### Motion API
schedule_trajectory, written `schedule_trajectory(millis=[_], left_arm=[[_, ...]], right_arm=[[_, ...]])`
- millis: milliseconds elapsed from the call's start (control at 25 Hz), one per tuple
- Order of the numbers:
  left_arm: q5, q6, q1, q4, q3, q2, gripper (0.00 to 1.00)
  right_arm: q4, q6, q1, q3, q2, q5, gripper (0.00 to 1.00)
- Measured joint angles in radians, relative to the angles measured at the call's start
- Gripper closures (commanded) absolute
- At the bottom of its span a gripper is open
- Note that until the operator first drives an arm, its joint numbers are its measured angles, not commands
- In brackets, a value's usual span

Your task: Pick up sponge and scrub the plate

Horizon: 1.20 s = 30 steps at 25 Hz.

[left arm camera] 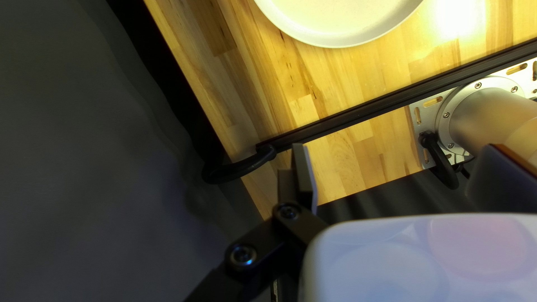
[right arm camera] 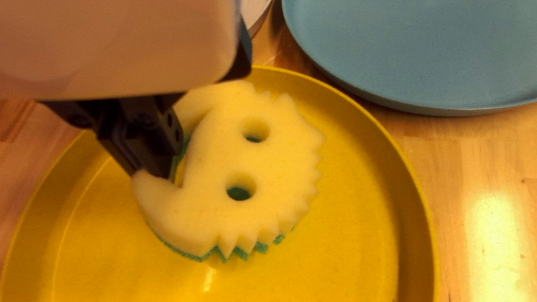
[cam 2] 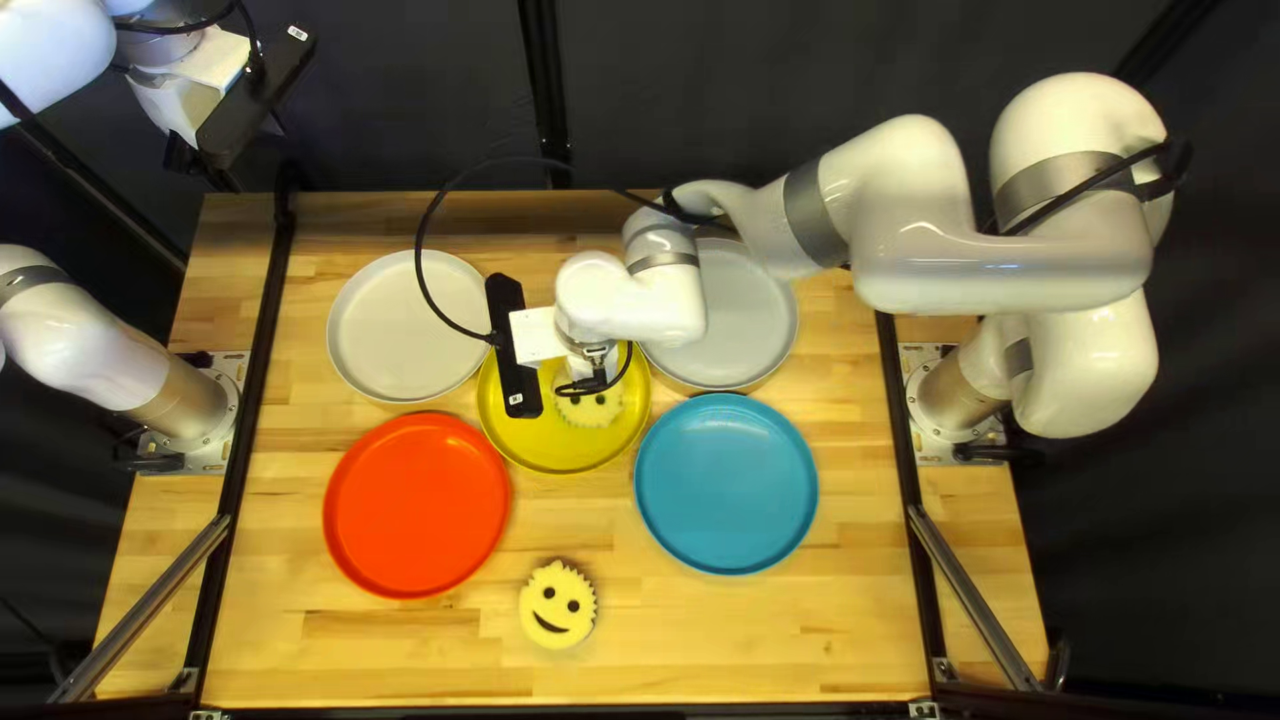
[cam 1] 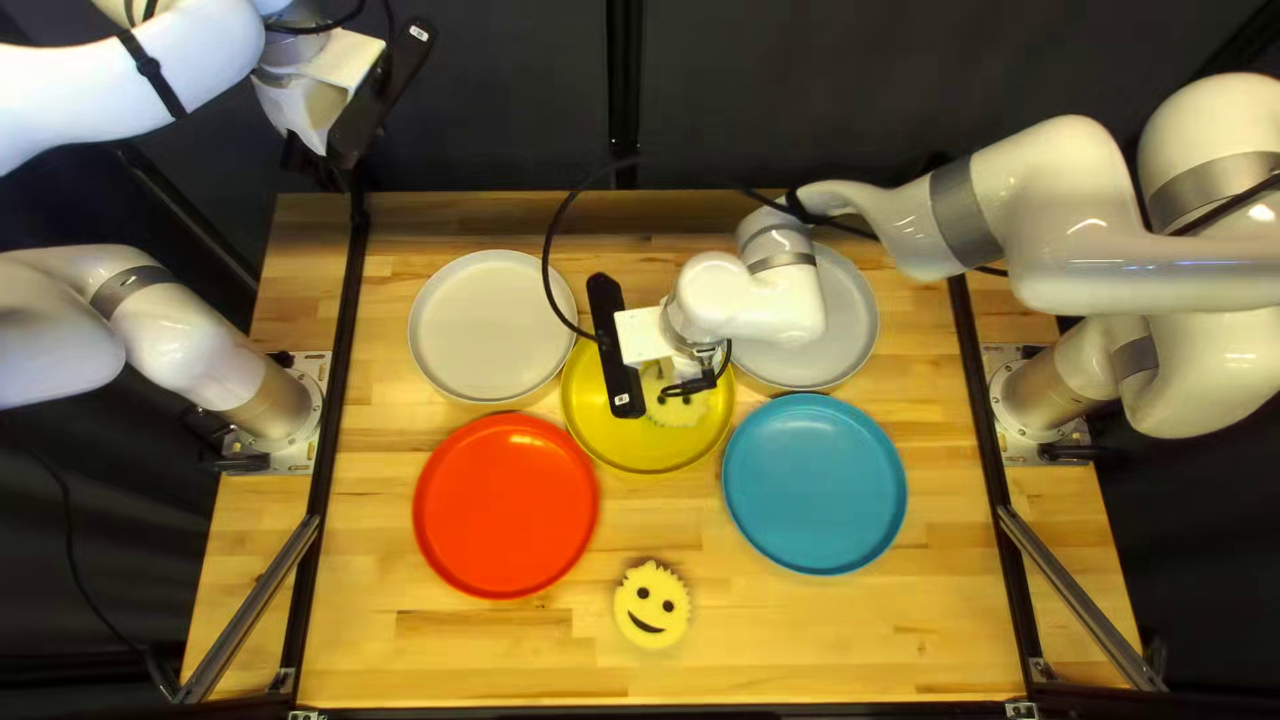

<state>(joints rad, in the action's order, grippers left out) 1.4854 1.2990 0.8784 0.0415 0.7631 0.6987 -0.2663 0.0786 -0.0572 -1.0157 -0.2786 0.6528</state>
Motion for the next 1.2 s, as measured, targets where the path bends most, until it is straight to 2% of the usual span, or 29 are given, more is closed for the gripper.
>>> schedule_trajectory(millis=[480, 760, 1040, 1200], left_arm=[[0.000, 0.000, 0.000, 0.000, 0.000, 0.000, 0.00], [0.000, 0.000, 0.000, 0.000, 0.000, 0.000, 0.00], [0.000, 0.000, 0.000, 0.000, 0.000, 0.000, 0.00], [0.000, 0.000, 0.000, 0.000, 0.000, 0.000, 0.00]], right_arm=[[-0.091, 0.043, -0.079, 0.039, 0.006, -0.099, 1.00], [-0.087, 0.051, -0.018, 0.060, 0.012, -0.100, 1.00], [-0.059, 0.080, 0.047, 0.036, -0.001, -0.051, 1.00], [-0.051, 0.100, 0.053, 0.018, -0.015, -0.035, 1.00]])
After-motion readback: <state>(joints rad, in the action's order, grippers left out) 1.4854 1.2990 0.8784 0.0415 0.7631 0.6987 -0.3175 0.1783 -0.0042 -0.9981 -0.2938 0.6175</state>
